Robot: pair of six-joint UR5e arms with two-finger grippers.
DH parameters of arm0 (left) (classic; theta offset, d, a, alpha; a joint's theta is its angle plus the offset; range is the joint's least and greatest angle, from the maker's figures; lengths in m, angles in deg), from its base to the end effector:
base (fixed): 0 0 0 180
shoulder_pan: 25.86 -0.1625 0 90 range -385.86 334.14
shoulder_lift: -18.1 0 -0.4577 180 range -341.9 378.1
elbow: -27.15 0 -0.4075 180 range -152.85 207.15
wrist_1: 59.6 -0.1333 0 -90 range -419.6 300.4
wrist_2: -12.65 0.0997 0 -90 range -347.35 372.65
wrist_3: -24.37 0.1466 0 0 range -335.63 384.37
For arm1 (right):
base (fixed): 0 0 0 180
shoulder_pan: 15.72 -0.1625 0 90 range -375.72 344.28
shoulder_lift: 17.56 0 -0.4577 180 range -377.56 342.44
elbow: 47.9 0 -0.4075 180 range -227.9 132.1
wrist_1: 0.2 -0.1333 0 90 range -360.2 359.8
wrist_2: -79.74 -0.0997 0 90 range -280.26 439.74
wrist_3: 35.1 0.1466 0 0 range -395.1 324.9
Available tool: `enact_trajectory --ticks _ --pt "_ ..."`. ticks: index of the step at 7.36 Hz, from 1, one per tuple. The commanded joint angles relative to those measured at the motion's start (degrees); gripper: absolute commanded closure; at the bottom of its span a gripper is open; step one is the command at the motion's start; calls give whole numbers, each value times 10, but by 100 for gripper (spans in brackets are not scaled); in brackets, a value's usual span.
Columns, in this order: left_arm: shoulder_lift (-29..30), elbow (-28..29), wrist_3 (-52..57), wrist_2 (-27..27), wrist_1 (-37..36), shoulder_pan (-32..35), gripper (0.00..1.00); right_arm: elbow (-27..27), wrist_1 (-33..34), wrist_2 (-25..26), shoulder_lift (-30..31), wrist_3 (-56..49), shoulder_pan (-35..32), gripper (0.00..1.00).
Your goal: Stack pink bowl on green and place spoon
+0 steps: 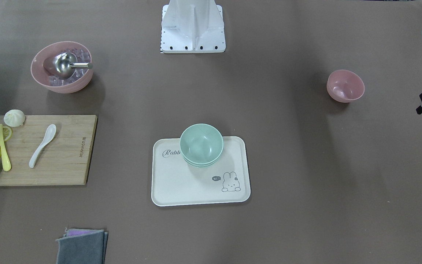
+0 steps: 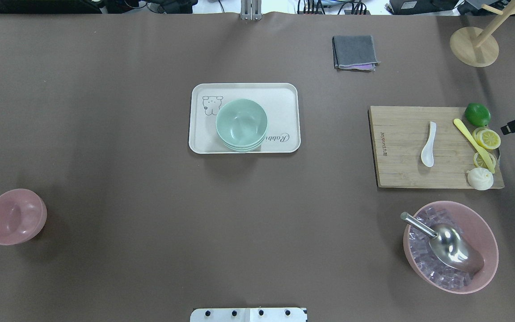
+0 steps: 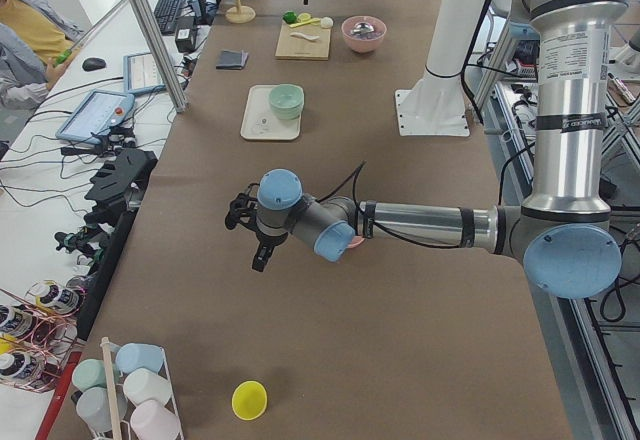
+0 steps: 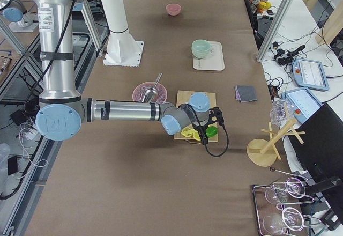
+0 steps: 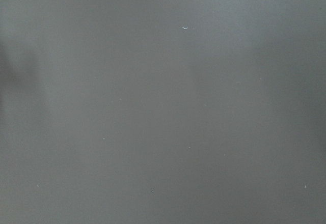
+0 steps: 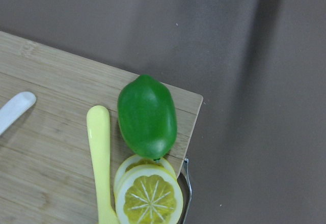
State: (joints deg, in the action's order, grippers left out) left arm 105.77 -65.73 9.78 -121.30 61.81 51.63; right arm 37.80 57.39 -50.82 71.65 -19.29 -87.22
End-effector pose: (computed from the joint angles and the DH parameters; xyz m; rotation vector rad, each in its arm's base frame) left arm 0.0839 -0.5236 0.6527 0.3400 0.8495 0.1801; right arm -0.1398 -0.5376 0.6944 0.2574 -0.8049 -0.2226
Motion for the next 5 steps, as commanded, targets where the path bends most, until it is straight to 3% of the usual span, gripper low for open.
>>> enact_trajectory --ticks 1,5 --pt "0 3 0 -2 0 -1 1 -5 -1 -2 -2 2 0 0" --pt "-4 12 1 -1 0 -1 1 3 22 -7 -15 -4 -19 0"
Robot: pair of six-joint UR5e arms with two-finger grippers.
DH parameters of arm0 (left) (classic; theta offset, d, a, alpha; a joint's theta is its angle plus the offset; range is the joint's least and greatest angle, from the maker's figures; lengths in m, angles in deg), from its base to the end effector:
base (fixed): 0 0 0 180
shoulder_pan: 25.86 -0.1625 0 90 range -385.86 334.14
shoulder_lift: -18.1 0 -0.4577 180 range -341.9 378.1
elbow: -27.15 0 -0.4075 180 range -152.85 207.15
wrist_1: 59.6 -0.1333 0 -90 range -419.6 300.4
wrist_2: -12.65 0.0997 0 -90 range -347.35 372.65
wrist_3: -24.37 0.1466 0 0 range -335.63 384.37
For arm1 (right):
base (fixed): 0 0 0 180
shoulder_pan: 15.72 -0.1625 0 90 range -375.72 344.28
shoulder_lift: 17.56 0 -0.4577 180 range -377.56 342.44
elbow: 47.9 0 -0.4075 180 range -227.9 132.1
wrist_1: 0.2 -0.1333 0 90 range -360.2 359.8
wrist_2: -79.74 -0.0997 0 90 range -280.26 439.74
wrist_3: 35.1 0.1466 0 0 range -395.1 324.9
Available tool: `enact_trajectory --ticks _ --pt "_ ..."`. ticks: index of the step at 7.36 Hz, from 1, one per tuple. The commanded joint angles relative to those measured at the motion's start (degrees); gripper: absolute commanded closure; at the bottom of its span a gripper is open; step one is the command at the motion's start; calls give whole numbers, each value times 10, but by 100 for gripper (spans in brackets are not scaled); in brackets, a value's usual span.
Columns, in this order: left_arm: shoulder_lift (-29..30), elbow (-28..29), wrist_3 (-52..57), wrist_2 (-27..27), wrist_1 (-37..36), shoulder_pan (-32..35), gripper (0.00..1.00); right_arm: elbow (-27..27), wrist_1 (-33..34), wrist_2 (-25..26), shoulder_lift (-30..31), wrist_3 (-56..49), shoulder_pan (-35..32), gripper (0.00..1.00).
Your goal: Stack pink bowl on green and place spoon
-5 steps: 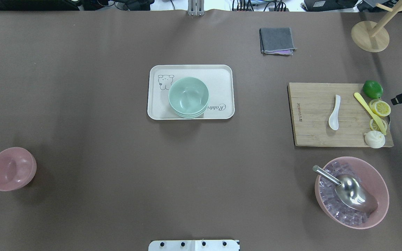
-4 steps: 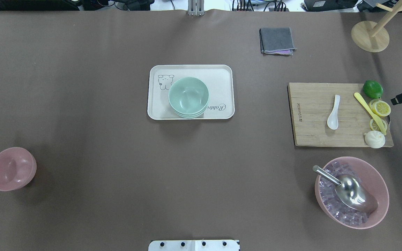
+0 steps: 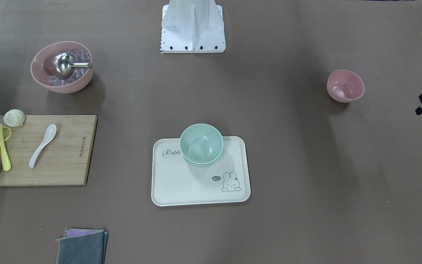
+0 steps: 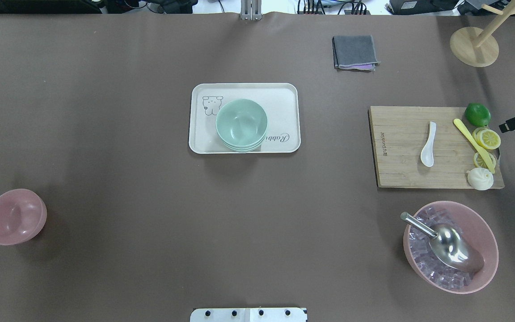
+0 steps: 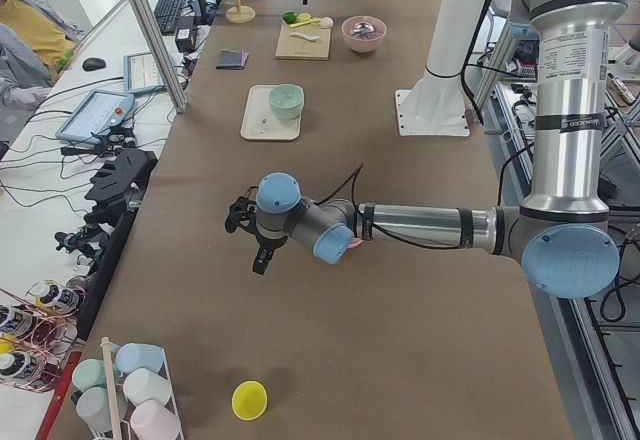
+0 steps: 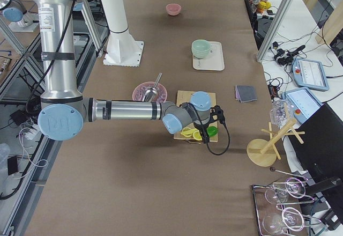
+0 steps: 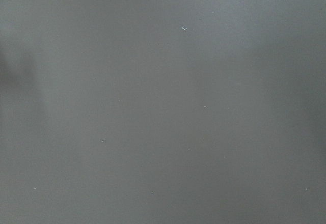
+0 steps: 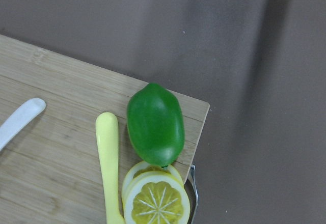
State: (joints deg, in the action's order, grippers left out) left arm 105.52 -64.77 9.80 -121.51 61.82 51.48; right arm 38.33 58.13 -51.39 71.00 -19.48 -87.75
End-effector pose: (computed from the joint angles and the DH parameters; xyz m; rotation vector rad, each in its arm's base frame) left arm 0.0849 -0.5204 0.6638 0.3183 0.8502 0.1758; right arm -0.1376 -0.5438 0.6840 0.2662 -0.8140 -0.2222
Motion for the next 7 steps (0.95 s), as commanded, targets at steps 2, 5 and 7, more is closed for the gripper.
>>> enact_trajectory --ticks 2,5,7 --pt "-1 4 2 0 -14 0 1 3 156 -39 -51 -56 -72 0" --pt "8 4 9 -30 -79 3 2 1 274 -41 -83 -172 -126 0" --pt "5 3 8 -31 -103 10 1 3 273 -49 -79 -172 -126 0"
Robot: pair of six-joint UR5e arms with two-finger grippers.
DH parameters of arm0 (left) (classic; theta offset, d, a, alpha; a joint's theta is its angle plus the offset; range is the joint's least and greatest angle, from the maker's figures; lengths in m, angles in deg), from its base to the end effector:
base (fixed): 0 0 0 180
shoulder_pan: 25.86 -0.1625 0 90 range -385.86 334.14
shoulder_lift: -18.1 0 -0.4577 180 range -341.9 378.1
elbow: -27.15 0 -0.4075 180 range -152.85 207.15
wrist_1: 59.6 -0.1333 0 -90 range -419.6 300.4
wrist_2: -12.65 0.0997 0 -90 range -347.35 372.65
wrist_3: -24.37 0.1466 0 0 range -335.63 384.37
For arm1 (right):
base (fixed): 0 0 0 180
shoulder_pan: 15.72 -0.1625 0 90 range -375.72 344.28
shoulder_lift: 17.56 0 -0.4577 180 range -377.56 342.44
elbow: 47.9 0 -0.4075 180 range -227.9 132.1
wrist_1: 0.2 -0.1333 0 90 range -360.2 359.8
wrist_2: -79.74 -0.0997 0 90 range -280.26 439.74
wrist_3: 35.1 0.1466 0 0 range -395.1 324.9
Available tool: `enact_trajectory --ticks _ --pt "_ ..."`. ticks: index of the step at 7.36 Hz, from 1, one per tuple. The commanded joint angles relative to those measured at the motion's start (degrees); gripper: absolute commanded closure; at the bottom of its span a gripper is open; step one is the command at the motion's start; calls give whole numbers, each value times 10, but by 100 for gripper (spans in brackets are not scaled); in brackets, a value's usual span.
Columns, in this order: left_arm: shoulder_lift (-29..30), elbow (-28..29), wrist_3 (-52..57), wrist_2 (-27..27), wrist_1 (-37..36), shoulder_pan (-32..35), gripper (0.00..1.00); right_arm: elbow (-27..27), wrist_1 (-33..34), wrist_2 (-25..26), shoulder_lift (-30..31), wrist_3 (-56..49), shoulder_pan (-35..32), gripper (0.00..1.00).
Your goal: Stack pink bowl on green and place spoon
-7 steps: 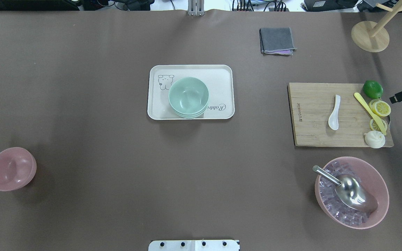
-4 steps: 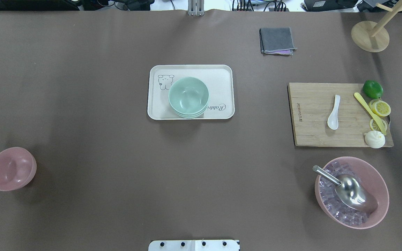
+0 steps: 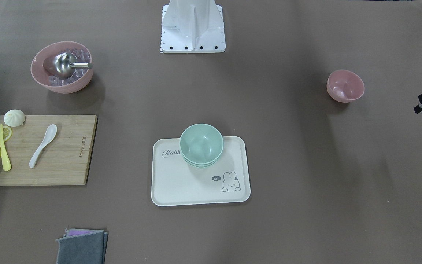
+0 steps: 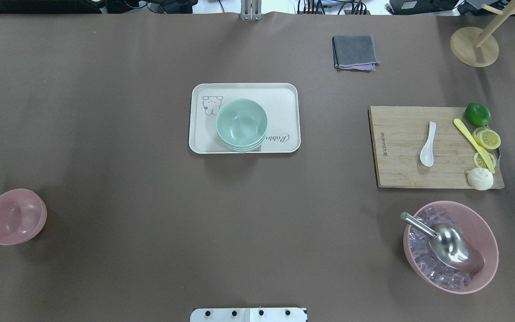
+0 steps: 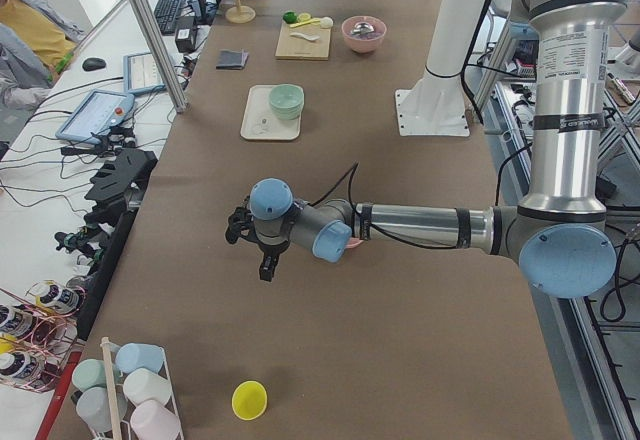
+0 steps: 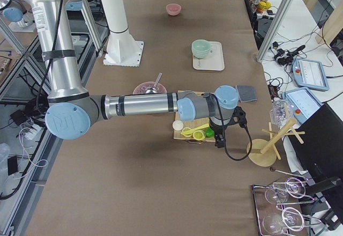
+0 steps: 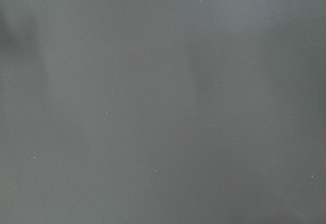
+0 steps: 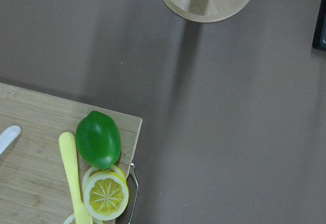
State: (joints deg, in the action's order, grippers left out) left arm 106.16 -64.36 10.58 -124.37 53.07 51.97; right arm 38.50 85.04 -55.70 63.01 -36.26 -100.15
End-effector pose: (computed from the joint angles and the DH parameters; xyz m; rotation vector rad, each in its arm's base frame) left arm 0.0846 -0.5159 0.6778 0.1747 0.8713 0.1328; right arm -0.0293 -0.5973 0.6554 0.1447 -0.7979 -0.1842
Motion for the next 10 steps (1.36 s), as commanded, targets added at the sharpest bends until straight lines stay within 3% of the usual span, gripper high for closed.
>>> enact_trajectory --ticks 1,6,10 --pt "-3 5 1 -5 -34 26 1 2 0 -10 1 -3 -2 0" --pt "-2 -11 -8 -5 -28 27 1 3 -7 -24 9 5 2 0" --pt "-6 -35 -16 -12 -25 23 1 19 -25 -23 6 47 48 0"
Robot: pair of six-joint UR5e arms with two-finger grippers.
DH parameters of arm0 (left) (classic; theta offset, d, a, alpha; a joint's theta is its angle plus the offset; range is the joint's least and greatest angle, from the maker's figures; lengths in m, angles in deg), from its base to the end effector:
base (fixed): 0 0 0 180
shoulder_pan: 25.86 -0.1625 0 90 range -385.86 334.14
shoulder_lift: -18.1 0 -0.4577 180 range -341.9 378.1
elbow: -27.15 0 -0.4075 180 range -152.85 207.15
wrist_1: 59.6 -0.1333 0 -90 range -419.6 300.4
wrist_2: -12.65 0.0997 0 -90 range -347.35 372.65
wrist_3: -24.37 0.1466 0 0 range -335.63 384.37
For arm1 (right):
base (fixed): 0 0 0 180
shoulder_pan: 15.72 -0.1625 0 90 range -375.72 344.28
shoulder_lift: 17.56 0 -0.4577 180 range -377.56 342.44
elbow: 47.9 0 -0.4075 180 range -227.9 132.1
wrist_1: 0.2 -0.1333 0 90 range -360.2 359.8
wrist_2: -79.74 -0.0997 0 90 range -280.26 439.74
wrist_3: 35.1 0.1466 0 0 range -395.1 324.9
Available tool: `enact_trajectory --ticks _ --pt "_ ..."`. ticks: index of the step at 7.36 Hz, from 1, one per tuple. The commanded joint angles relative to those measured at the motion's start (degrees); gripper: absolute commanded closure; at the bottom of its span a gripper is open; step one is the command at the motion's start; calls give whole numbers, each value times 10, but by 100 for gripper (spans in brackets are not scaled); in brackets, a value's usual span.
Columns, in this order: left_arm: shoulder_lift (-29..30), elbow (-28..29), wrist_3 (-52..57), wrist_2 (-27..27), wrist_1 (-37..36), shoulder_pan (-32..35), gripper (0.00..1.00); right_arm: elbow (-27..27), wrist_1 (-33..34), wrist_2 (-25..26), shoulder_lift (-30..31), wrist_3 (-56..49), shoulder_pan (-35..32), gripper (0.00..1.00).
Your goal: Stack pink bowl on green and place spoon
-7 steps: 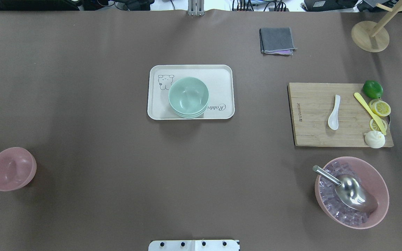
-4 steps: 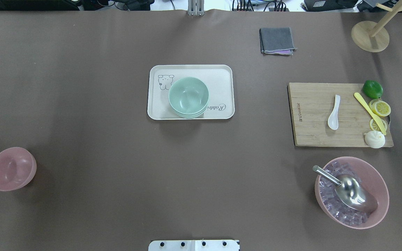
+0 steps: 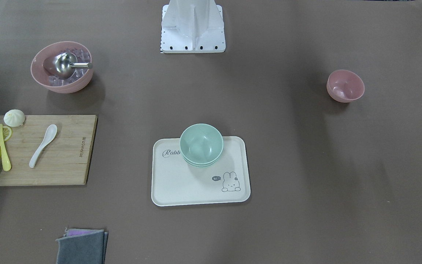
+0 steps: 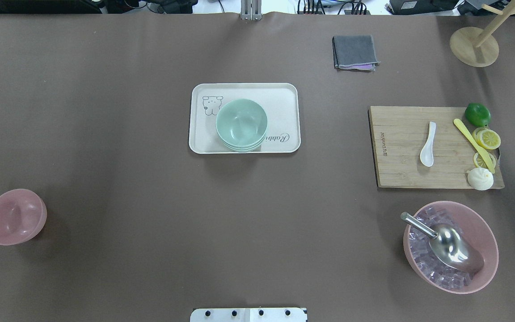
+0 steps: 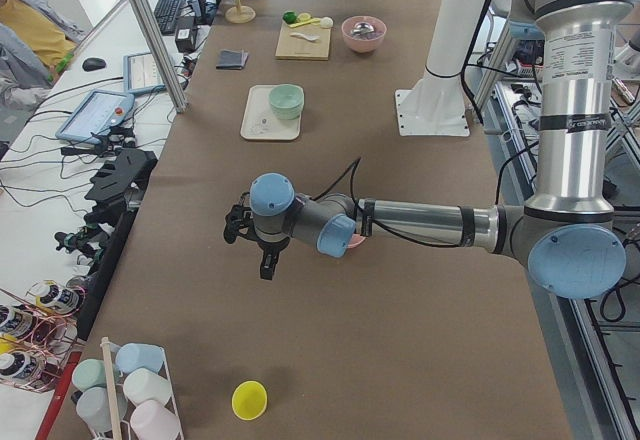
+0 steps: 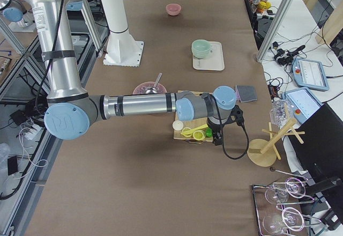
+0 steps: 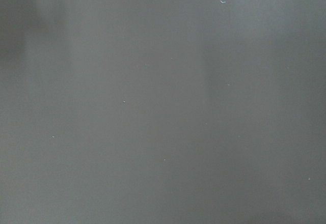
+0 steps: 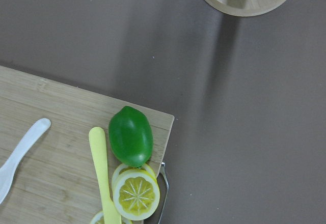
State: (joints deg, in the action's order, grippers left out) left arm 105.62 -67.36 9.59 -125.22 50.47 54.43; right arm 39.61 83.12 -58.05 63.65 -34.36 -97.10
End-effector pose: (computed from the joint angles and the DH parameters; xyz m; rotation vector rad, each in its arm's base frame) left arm 0.0629 -0.5136 0.6589 0.1795 0.8823 0.0787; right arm -0.0646 -0.5912 0.6437 0.1450 -0.8466 -0.2235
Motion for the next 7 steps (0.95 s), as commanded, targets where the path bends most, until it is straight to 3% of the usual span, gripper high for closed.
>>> enact_trajectory --ticks 1,3,7 --pt "5 -6 -23 -2 -1 -13 2 25 -4 2 -1 53 28 0" --pt "5 -26 -94 5 8 -61 3 53 -5 6 -2 98 58 0" --pt "-50 -59 -102 49 38 -149 7 94 -5 13 -1 169 119 0"
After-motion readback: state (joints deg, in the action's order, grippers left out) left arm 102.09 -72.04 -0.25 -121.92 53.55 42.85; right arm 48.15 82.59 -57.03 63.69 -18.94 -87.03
